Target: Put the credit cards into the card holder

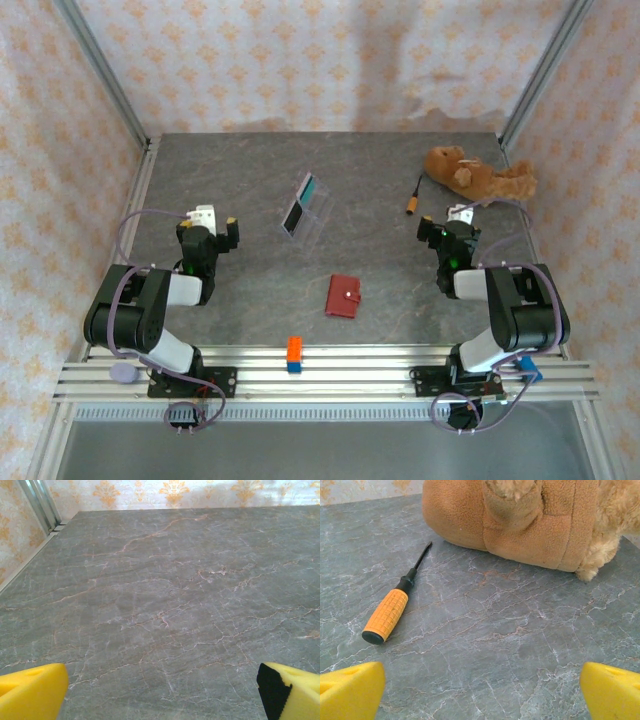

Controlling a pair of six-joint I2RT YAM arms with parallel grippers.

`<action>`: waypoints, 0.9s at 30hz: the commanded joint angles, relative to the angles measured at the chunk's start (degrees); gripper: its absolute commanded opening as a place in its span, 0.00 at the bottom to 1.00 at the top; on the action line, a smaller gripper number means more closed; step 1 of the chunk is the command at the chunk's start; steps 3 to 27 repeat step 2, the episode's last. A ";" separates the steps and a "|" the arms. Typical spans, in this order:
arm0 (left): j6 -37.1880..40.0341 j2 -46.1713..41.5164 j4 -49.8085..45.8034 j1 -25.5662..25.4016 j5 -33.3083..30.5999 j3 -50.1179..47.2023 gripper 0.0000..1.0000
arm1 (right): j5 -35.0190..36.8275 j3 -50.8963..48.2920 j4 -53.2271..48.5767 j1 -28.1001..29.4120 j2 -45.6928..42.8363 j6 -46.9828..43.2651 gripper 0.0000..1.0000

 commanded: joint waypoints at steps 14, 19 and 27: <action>-0.59 -0.23 -0.81 0.43 -1.55 1.15 1.00 | 1.13 0.77 0.11 -0.32 0.10 0.75 0.99; -0.59 -0.23 -0.81 0.43 -1.55 1.15 1.00 | 1.13 0.77 0.11 -0.32 0.10 0.75 0.99; -0.59 -0.23 -0.81 0.43 -1.55 1.15 1.00 | 1.13 0.77 0.11 -0.32 0.10 0.75 0.99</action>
